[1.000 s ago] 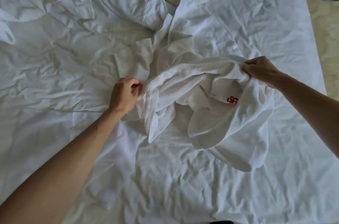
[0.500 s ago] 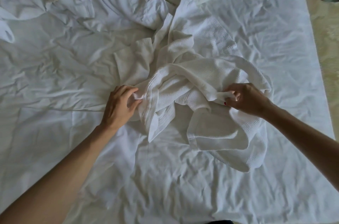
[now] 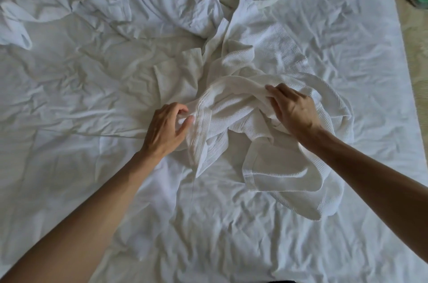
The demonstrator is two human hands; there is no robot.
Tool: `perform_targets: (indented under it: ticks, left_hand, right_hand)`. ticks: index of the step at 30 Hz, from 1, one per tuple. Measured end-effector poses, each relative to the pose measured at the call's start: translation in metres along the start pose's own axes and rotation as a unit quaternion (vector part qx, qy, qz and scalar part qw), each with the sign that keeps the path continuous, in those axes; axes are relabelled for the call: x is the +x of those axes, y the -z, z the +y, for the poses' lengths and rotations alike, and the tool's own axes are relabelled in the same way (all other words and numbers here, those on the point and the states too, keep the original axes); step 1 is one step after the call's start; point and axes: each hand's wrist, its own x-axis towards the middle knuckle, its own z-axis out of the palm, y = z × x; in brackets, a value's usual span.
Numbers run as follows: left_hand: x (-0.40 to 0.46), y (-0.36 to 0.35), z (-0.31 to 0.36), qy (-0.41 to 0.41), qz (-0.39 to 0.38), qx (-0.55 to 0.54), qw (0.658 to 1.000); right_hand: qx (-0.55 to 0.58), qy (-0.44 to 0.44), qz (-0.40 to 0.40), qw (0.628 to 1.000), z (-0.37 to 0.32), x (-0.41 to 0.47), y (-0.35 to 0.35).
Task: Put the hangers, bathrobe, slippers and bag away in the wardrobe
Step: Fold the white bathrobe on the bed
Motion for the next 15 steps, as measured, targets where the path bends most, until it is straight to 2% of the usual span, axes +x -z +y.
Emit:
perform_targets:
  ticks: [8, 11, 15]
  left_hand:
    - [0.040, -0.007, 0.000, -0.062, -0.128, 0.097, 0.985]
    - [0.051, -0.004, 0.003, -0.108, -0.129, 0.089, 0.982]
    - [0.043, 0.000, 0.008, -0.133, -0.086, 0.106, 0.982]
  right_hand:
    - [0.065, -0.085, 0.026, 0.994, 0.006, -0.002, 0.002]
    - [0.059, -0.107, 0.012, 0.992, 0.006, -0.004, 0.006]
    - [0.068, -0.132, 0.003, 0.989, 0.010, -0.007, 0.010]
